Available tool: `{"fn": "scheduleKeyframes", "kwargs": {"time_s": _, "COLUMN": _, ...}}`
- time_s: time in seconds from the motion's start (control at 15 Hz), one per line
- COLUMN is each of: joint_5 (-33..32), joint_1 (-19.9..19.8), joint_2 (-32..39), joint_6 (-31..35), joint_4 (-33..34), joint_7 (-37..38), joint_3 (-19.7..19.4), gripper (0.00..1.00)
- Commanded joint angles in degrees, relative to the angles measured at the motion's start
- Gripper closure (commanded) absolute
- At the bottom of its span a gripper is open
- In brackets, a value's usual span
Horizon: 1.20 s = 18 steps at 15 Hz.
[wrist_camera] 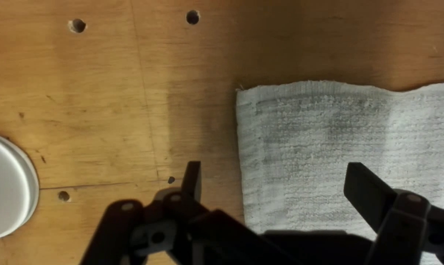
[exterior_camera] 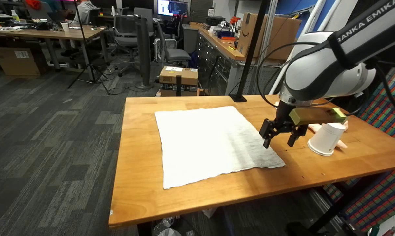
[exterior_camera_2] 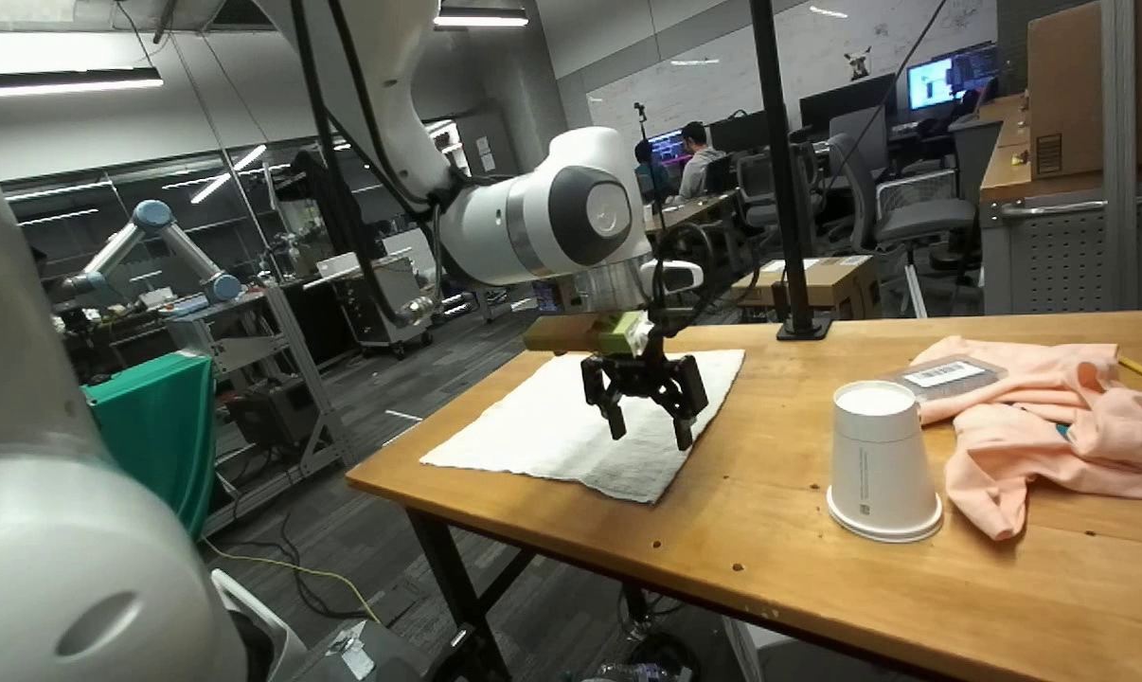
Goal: Fold the towel
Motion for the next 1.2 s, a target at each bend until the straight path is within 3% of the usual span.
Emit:
{"fn": "scheduleKeyframes", "kwargs": {"time_s": 0.0, "joint_5": 1.2, "joint_1": -0.1, "joint_2": 3.1, "joint_6": 1.4, "joint_4": 1.5, "joint_7": -0.9, "joint_3": -0.5, "gripper": 0.0}}
{"fn": "scheduleKeyframes", "kwargs": {"time_s": 0.8, "joint_5": 3.0, "joint_1": -0.1, "joint_2": 7.6, "joint_6": 1.1, "joint_4": 1.2, "joint_7": -0.9, "joint_3": -0.7, "gripper": 0.02}}
{"fn": "scheduleKeyframes", "kwargs": {"time_s": 0.87, "joint_5": 3.3, "joint_1": -0.1, "joint_2": 7.4, "joint_6": 1.0, "joint_4": 1.2, "joint_7": -0.9, "joint_3": -0.7, "gripper": 0.25}}
{"fn": "scheduleKeyframes", "kwargs": {"time_s": 1.0, "joint_5": 3.5, "joint_1": -0.1, "joint_2": 7.1, "joint_6": 0.4, "joint_4": 1.3, "joint_7": -0.7, "joint_3": -0.8, "gripper": 0.29}}
{"fn": "scheduleKeyframes", "kwargs": {"time_s": 1.13, "joint_5": 3.2, "joint_1": 0.0, "joint_2": 6.6, "joint_6": -0.3, "joint_4": 1.4, "joint_7": -0.4, "joint_3": -1.0, "gripper": 0.45}}
